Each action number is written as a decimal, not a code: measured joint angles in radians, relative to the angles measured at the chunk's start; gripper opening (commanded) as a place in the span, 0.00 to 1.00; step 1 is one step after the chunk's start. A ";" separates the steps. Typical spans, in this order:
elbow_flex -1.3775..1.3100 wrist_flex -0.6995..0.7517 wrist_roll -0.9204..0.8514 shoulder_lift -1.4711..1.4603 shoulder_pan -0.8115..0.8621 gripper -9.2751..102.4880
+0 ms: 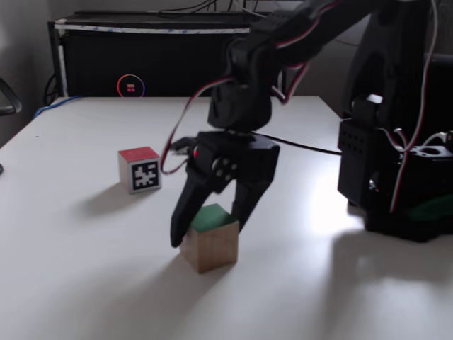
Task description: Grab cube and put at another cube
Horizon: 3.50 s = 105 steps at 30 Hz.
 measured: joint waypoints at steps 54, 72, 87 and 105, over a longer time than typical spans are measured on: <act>-0.709 0.331 0.107 -0.267 0.577 0.11; -0.954 0.446 0.141 -0.370 0.650 0.11; -1.198 0.569 0.121 -0.575 0.673 0.12; -1.287 0.632 0.141 -0.646 0.673 0.34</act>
